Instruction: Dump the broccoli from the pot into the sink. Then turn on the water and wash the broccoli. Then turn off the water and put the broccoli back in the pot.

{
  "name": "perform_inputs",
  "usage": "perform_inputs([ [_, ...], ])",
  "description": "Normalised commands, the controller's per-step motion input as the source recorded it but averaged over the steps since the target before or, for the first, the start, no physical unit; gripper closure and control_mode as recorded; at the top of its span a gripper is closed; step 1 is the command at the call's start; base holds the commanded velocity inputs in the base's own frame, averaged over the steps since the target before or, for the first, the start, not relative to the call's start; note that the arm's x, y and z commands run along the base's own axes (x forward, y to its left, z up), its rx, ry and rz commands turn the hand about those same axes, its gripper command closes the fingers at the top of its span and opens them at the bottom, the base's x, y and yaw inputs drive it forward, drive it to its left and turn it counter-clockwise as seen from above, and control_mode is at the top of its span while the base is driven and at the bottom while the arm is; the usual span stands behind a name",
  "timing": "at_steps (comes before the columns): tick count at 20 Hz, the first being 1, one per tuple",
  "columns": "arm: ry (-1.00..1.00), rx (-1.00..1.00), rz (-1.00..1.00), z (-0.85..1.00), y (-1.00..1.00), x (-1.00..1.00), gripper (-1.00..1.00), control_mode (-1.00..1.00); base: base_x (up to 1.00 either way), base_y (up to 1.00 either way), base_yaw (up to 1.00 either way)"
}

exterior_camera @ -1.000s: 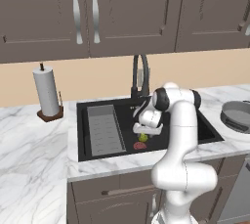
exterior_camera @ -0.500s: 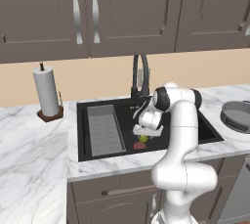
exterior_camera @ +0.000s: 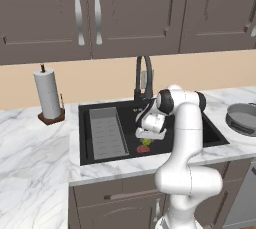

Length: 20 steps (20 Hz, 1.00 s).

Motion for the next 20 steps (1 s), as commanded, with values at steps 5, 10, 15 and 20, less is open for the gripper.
perform_inputs([
  [5, 0.0, 0.0, 0.0, -0.15, -0.2, -0.17, 1.0, -1.0, 0.0, 0.0, 0.0],
  [10, -0.01, 0.0, -0.04, -0.01, -0.38, -0.25, 1.0, -1.0, 0.0, 0.0, 0.0],
  [15, -0.05, 0.0, -0.08, 0.09, -0.59, -0.2, 1.0, -1.0, 0.0, 0.0, 0.0],
  [20, -0.04, 0.0, -0.1, 0.17, -0.58, -0.01, 1.0, -1.0, 0.0, 0.0, 0.0],
])
